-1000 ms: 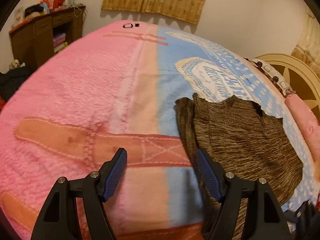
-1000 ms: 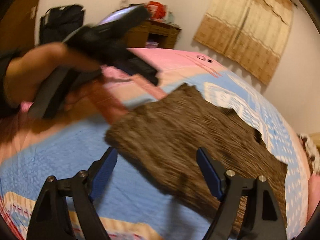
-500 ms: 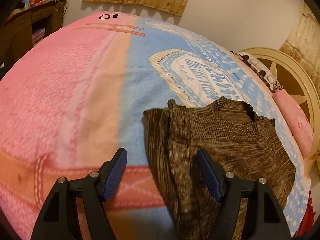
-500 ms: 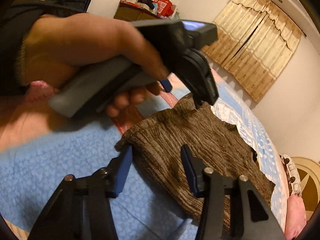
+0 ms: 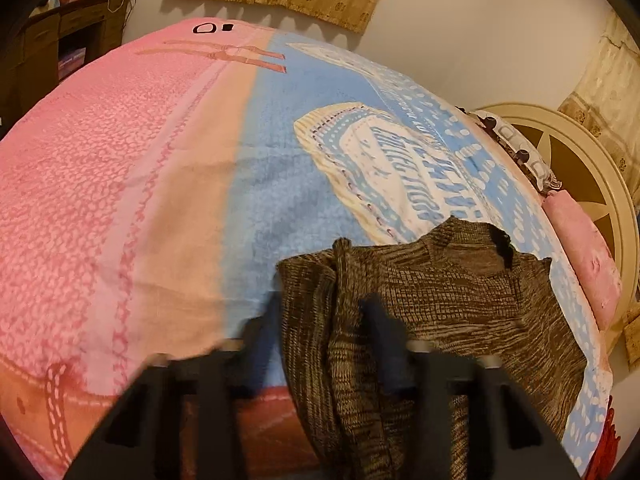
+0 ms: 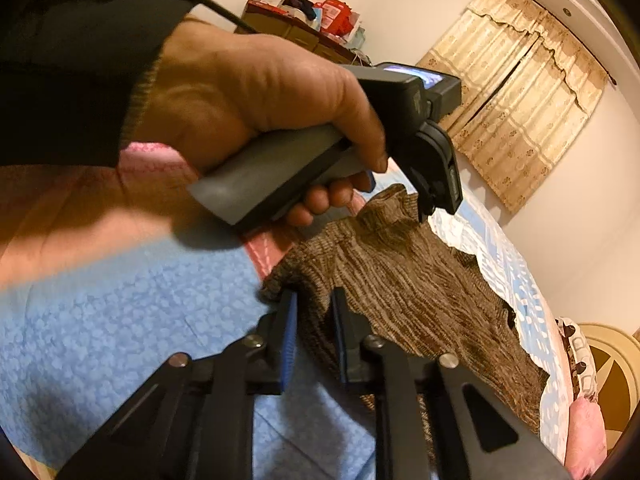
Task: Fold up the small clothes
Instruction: 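Grasp the sweater side edge with the right tool while the left tool grasps nearby, then lift the grasped edge with the right tool while the left tool holds the sweater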
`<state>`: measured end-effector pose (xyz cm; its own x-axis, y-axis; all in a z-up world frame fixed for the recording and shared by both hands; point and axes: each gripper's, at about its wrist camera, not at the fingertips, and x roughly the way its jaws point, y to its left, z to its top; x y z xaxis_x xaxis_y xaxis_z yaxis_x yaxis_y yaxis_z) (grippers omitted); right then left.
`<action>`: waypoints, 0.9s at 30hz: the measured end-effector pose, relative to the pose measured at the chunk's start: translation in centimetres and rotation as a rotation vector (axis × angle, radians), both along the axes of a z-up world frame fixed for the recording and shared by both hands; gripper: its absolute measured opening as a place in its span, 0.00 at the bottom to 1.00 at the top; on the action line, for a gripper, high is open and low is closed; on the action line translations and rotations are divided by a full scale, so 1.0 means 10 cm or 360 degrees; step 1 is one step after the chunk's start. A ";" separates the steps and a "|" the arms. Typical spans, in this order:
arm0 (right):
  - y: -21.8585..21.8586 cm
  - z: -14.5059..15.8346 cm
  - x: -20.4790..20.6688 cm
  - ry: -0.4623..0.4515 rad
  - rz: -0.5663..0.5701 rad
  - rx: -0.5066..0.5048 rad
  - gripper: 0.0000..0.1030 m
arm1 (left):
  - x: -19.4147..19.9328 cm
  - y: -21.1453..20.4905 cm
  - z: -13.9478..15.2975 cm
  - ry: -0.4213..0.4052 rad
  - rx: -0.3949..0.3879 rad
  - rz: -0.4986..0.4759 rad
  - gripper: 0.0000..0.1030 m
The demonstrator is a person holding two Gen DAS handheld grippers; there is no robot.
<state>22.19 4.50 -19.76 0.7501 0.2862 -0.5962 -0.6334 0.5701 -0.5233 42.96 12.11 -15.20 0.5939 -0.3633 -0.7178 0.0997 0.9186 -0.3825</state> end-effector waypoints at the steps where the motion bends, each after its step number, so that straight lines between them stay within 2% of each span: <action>1: 0.00 0.01 0.00 0.0006 0.0006 0.0002 0.14 | 0.00 0.01 0.00 0.0008 -0.0036 -0.0017 0.12; 6: -0.03 0.06 0.02 0.0076 0.0021 0.0060 0.10 | -0.06 -0.01 0.09 -0.0036 -0.0035 -0.0003 0.08; 10: -0.16 0.18 0.07 0.0165 0.0032 0.0188 0.09 | -0.09 0.07 0.21 -0.0051 -0.0195 0.0054 0.08; 14: -0.34 0.37 0.09 0.0242 0.0023 0.0330 0.08 | -0.08 0.03 0.36 -0.0056 -0.0296 0.0066 0.08; 19: -0.64 0.64 0.14 0.0296 -0.0018 0.0504 0.06 | -0.06 -0.16 0.58 -0.0098 -0.0394 0.0044 0.07; 27: -1.22 0.99 0.23 0.0315 -0.0148 0.0743 0.06 | 0.03 -0.63 0.87 -0.0157 -0.0405 -0.0024 0.07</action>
